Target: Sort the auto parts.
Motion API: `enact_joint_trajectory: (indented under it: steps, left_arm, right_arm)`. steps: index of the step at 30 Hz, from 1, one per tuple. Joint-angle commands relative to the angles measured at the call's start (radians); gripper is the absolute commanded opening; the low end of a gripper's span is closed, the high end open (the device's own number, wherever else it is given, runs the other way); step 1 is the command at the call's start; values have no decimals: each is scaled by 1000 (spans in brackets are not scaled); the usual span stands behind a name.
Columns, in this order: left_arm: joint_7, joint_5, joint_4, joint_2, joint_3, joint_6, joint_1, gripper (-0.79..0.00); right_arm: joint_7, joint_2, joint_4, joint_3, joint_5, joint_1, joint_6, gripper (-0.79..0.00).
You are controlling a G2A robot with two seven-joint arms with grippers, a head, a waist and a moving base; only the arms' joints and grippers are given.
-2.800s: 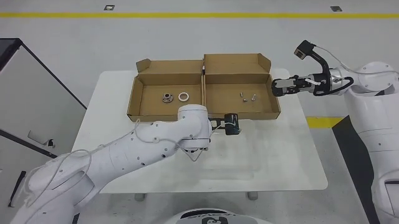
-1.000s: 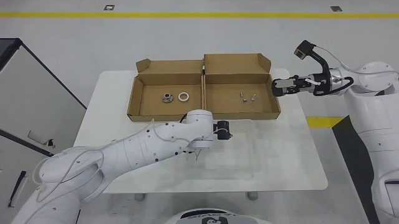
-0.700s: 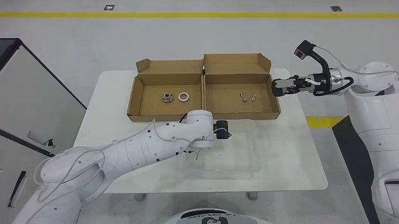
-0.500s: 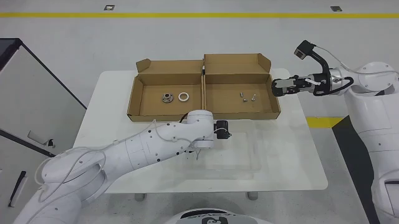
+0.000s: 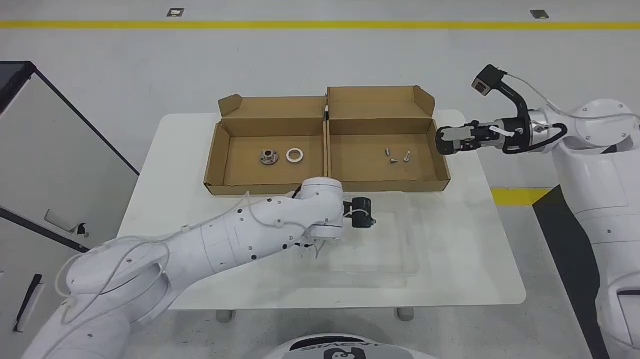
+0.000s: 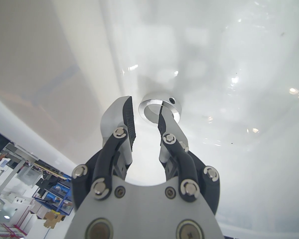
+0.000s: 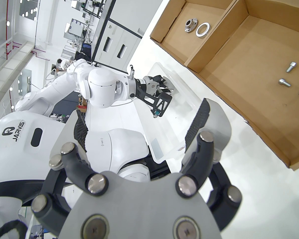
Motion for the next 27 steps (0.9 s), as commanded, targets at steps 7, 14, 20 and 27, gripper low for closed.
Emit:
enact_joint_trajectory:
  steps: [7,14,20,27]
  left_arm:
    - [34,-42,-27,15,0,-34,-6,-505]
    - [11,-54,-35,24,0,-11,-22,-496]
    - [-3,-56,-40,33,0,3,-33,-502]
    - [-16,-12,-18,26,0,16,-7,-505]
  right_arm:
    - [0,0,0,0,0,0,0,0]
    - [0,0,0,0,0,0,0,0]
    - [0,0,0,0,0,0,0,0]
    - [0,0,0,0,0,0,0,0]
